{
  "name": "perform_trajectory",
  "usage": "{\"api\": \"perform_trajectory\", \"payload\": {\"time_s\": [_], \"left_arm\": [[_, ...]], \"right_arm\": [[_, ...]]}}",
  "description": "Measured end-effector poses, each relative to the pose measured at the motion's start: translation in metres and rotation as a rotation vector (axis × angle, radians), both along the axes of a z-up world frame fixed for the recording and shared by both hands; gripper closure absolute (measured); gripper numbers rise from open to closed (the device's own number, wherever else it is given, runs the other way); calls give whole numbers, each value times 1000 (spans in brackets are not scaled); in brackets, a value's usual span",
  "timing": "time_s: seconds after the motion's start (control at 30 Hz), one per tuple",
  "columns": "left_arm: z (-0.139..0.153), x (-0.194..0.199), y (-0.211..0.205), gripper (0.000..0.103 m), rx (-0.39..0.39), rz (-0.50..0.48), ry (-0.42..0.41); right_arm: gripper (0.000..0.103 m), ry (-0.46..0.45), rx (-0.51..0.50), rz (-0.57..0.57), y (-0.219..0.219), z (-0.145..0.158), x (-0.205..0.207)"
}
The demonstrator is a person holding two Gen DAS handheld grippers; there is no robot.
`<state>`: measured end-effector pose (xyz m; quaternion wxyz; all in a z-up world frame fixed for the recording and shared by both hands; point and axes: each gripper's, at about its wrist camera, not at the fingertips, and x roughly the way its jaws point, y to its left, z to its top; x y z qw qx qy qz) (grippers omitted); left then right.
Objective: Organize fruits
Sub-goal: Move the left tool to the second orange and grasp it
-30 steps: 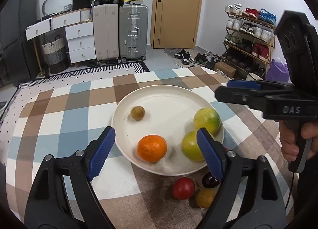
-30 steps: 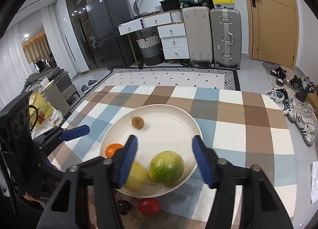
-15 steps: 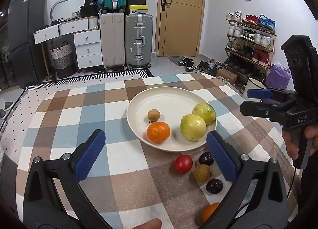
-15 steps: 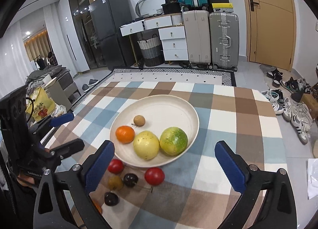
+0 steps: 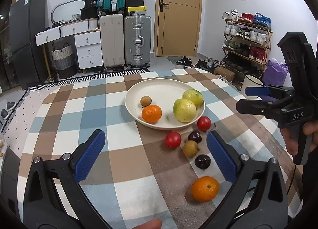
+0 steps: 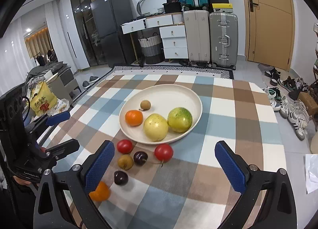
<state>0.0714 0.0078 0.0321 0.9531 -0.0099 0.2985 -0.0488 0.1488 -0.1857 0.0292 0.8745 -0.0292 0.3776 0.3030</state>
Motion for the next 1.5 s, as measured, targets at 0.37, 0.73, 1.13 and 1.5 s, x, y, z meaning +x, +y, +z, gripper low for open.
{"api": "perform_trajectory", "payload": {"time_s": [0.37, 0.73, 1.13, 1.5], "left_arm": [[-13, -29, -14, 2, 4, -8, 25], [-27, -35, -27, 2, 7, -51, 71], [-51, -21, -38, 2, 14, -116, 174], [-64, -13, -41, 3, 11, -151, 240]], "right_arm": [[0, 27, -16, -25, 1, -23, -22], [0, 85, -59, 10, 11, -46, -35], [0, 84, -95, 28, 17, -51, -35], [1, 107, -115, 39, 20, -62, -34]]}}
